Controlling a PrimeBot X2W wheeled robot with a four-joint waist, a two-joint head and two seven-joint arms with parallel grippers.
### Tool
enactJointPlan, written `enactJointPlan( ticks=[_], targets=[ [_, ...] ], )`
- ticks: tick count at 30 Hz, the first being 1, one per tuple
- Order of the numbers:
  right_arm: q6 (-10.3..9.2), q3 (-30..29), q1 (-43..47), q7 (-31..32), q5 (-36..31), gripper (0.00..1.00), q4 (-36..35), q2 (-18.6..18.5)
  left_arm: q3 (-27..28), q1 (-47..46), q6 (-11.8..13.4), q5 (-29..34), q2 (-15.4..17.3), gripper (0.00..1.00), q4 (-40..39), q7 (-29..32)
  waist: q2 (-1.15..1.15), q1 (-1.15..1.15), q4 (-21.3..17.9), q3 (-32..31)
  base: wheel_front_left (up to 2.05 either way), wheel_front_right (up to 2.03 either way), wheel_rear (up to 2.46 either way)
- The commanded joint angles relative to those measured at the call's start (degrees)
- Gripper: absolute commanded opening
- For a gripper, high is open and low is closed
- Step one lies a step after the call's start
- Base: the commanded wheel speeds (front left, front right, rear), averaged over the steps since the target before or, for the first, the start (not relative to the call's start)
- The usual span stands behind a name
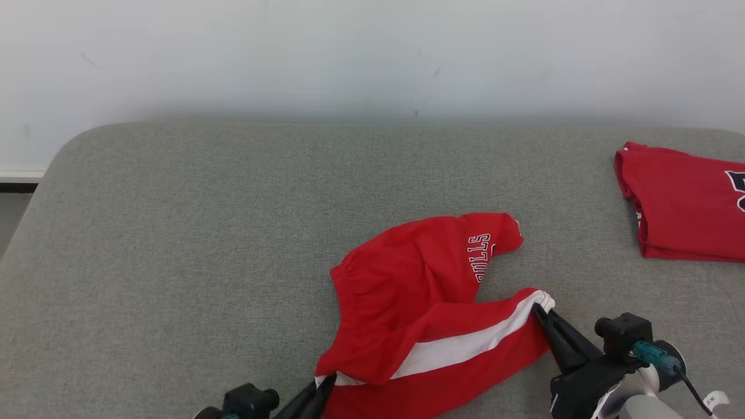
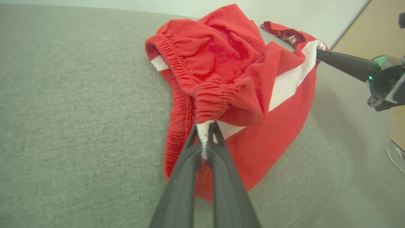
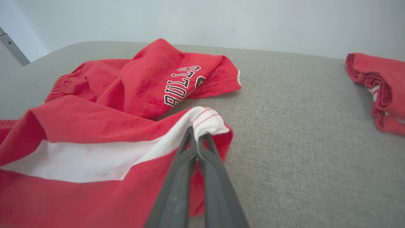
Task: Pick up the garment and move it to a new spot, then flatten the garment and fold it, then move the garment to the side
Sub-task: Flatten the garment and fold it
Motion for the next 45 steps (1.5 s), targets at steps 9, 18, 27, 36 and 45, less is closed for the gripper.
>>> enactJointPlan(
  ticks=[9, 18, 27, 36, 45],
  targets=[
    [-0.16, -2.69, -4.44, -0.37, -0.26, 0.0, -12.13, -3.96, 6.06, -9.81, 0.08, -4.22, 3.59, 0.0, -7.91, 0.38, 0.0, 0.0, -2.51, 1.54, 0.0, 0.0, 0.0],
    [-0.17, -2.53, -26.79, 1.76, 1.13, 0.0, -15.46, -6.45, 9.32, -38.28, 0.08, -12.97, 5.14, 0.0, -7.93, 9.12, 0.0, 0.0, -5.93, 13.75, 0.0, 0.0, 0.0],
    [-0.17, -4.08, -56.93, 6.02, 5.02, 0.0, -9.67, -5.61, 9.88, -71.03, 0.08, -16.91, 3.6, 0.0, 2.08, 16.17, 0.0, 0.0, -8.75, 28.54, 0.0, 0.0, 0.0],
    [-0.17, -3.99, -78.8, 6.54, 6.5, 0.0, 2.56, -3.09, 7.28, -90.45, 0.08, -18.42, 2.21, 0.0, 12.94, 15.01, 0.0, 0.0, -10.87, 35.12, 0.0, 0.0, 0.0],
    [-0.17, 0.64, -85.49, 3.72, 7.96, 0.0, 10.95, -1.08, 0.97, -96.22, 0.07, -21.21, 2.95, 0.0, 17.8, 13.87, 0.0, 0.0, -12.36, 36.85, 0.0, 0.0, 0.0]
  ],
)
